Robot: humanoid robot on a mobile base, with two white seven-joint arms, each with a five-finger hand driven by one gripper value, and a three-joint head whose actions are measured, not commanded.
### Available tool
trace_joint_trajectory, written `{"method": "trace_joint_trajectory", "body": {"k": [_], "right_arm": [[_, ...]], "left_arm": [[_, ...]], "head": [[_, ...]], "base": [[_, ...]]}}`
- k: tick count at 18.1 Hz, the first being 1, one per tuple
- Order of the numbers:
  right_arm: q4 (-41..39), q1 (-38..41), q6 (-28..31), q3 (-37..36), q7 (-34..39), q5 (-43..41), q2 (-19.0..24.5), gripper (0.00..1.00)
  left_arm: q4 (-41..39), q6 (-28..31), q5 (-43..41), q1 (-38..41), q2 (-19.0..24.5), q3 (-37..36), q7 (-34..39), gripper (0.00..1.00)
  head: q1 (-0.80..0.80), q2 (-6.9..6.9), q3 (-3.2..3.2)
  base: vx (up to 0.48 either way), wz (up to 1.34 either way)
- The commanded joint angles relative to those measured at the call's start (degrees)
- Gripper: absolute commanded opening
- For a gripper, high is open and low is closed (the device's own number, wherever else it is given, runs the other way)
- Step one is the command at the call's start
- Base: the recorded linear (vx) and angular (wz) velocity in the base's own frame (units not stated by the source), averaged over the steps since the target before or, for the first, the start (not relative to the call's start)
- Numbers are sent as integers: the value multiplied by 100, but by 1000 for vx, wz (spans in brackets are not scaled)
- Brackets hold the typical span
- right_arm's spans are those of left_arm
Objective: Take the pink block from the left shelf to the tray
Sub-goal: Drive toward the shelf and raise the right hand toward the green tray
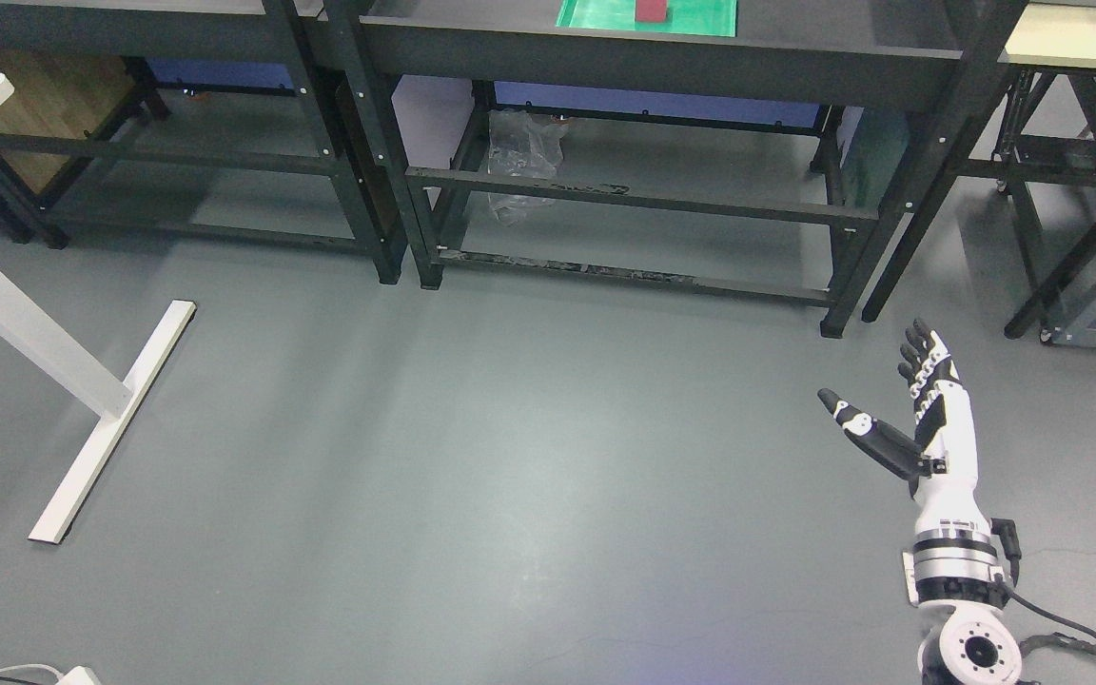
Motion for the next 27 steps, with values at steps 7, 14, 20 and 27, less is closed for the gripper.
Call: {"method": "trace_joint_trajectory", "body": {"k": [7, 14, 20, 27], "right_arm": [[-27, 22, 14, 47, 34, 2, -100, 100], [-27, 4, 23, 47, 34, 2, -100, 100], [-1, 13, 49, 38, 16, 2, -100, 100], [-62, -49, 5, 265, -291, 4096, -100, 99]], "left_arm": [[0, -5, -9, -62, 100, 0, 3, 100], [0, -5, -9, -62, 100, 0, 3, 100], [0, -5, -9, -62, 100, 0, 3, 100], [0, -5, -9, -62, 100, 0, 3, 100]], "head": [[0, 0, 0], [0, 0, 0], [0, 0, 0], [0, 0, 0]], "base": [[0, 0], [8, 0], [88, 71], [174, 87]]}}
